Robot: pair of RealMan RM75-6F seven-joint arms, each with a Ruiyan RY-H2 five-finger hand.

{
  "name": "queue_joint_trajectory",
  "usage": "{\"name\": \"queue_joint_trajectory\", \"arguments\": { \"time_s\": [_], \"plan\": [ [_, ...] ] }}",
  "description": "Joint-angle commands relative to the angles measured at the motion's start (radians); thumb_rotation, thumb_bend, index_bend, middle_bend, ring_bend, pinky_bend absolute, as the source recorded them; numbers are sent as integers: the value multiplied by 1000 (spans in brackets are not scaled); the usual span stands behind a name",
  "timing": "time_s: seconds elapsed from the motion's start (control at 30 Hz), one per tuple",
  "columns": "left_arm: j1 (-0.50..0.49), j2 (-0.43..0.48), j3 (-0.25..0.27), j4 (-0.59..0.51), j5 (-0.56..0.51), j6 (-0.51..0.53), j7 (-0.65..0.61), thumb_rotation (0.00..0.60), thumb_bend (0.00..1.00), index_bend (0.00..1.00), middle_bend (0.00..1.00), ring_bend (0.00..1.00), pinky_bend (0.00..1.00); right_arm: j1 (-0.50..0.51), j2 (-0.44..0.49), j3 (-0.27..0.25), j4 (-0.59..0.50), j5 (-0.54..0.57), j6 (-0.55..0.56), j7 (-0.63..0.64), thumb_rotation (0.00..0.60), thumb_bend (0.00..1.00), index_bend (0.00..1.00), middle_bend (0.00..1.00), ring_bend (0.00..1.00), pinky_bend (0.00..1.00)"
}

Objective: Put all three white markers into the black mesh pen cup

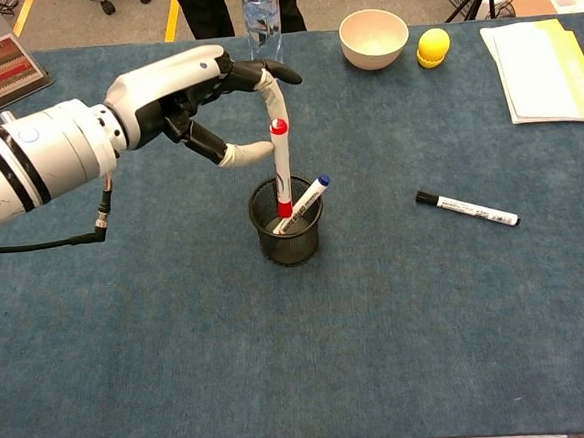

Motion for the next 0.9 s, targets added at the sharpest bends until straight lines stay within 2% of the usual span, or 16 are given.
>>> {"name": "queue_joint_trajectory", "arguments": {
  "time_s": [0.03, 0.1, 0.27, 0.37, 0.63, 0.9],
  "plan": [
    [-4, -12, 5, 15, -17, 0, 22, 600, 340, 650, 125, 0, 5, 0, 1, 0, 0, -1, 1, 0, 600, 275, 524, 475, 333, 524],
    [-5, -13, 10, 23, -25, -6, 31, 600, 340, 598, 113, 0, 5, -1, 0, 0, 0, -1, 1, 0, 600, 275, 524, 475, 333, 524],
    [-1, 9, 26, 34, -18, -35, 36, 600, 340, 371, 51, 0, 5, 1, 1, 0, -2, -3, 0, -3, 600, 275, 524, 475, 334, 524],
    [11, 28, 37, 38, 9, -33, 38, 600, 340, 291, 37, 0, 5, 3, 1, 2, -6, -7, 0, -7, 600, 275, 524, 475, 334, 524],
    [64, 101, 66, 38, 94, -3, 20, 600, 340, 274, 34, 0, 3, 20, 7, 0, -28, -32, -9, -29, 600, 275, 524, 475, 333, 524],
    [171, 185, 114, 103, 199, 129, 31, 600, 340, 275, 50, 0, 3, 60, 19, -6, -50, -74, -47, -62, 600, 275, 524, 475, 333, 524]
  ]
}}
